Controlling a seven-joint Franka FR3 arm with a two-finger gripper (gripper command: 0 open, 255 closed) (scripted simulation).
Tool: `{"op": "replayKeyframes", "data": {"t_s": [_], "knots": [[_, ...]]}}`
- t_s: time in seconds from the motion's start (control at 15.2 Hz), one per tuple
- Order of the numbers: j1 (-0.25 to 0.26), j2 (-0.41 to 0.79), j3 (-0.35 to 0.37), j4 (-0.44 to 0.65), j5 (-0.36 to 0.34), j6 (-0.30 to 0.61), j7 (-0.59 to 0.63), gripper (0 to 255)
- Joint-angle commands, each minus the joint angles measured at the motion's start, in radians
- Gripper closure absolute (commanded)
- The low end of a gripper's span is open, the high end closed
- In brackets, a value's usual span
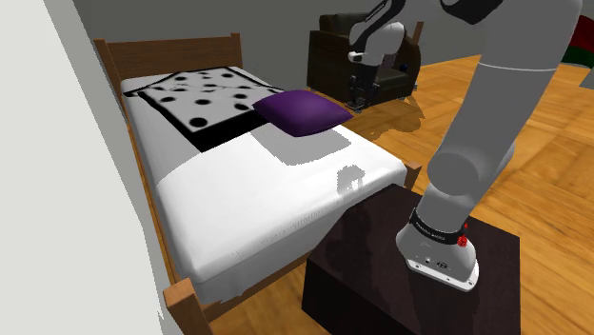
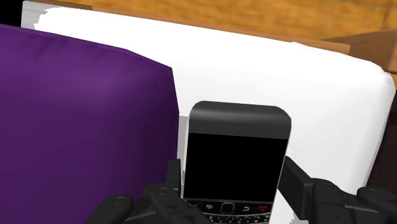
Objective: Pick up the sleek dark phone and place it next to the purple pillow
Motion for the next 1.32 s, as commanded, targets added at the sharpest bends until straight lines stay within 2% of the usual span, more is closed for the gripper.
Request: {"op": "replayKeyframes", "data": {"t_s": [0.0, 1.25], "knots": [[0.000, 0.011, 0.001, -0.017, 0.008, 0.027, -0.006, 255], [-0.027, 0.177, 0.036, -0.096, 0.139, 0.248, -0.104, 255]]}}
